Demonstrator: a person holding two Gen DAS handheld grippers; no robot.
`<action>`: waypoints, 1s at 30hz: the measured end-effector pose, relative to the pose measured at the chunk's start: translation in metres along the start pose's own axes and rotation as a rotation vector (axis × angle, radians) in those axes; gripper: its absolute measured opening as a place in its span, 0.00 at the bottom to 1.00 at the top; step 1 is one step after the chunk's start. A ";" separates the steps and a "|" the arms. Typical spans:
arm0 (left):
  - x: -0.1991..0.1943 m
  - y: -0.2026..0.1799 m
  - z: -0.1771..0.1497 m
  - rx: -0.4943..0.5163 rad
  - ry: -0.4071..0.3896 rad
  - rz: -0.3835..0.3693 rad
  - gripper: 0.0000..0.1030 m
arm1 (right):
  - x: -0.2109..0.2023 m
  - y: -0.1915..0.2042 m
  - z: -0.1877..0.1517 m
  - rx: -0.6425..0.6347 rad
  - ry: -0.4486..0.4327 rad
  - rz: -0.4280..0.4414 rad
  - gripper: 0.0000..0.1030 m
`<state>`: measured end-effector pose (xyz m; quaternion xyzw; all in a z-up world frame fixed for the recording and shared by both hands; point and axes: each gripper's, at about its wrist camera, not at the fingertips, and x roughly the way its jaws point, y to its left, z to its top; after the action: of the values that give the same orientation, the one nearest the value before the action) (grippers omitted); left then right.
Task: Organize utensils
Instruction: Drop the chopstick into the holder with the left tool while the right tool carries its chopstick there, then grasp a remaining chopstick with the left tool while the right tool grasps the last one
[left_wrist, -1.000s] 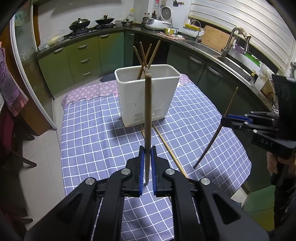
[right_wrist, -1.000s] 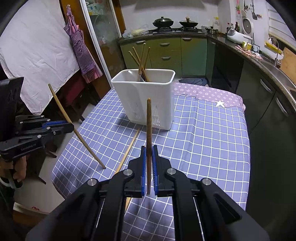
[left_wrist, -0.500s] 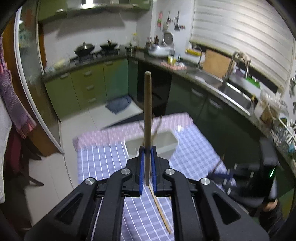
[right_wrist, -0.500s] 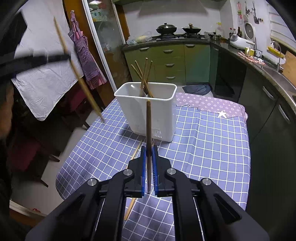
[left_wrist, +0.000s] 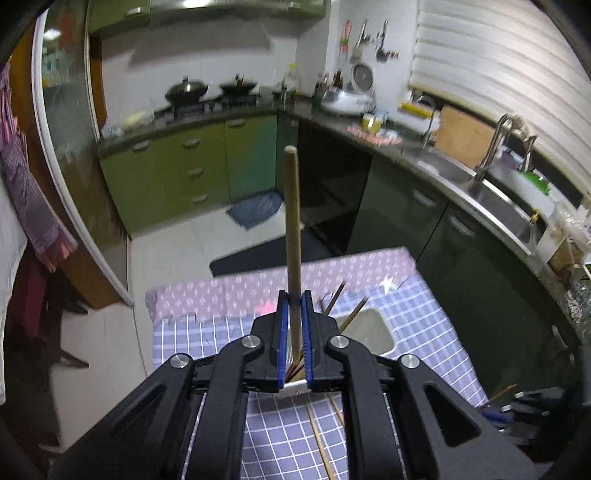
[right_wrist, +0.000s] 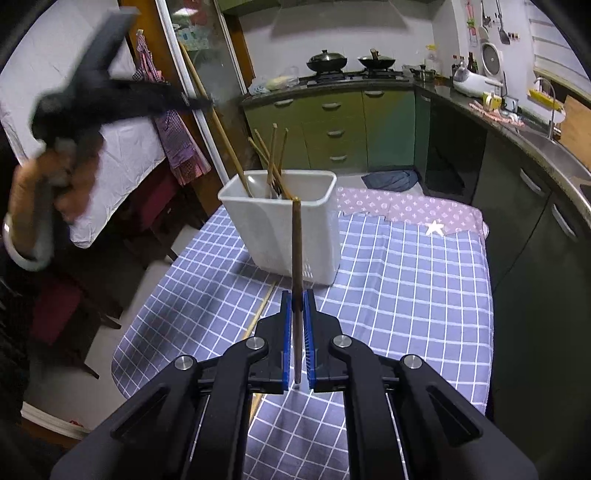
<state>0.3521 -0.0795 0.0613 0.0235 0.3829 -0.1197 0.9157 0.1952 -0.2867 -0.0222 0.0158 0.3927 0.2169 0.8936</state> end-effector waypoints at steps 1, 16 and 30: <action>0.006 0.001 -0.005 0.003 0.017 0.003 0.07 | -0.003 0.002 0.004 -0.005 -0.011 -0.002 0.07; -0.021 0.015 -0.074 0.030 0.045 0.007 0.45 | -0.057 0.013 0.125 0.027 -0.344 -0.075 0.07; -0.002 0.014 -0.131 0.025 0.246 -0.039 0.48 | 0.056 -0.002 0.140 0.066 -0.162 -0.101 0.08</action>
<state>0.2629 -0.0474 -0.0301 0.0420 0.4910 -0.1385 0.8591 0.3288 -0.2461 0.0348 0.0429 0.3265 0.1563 0.9312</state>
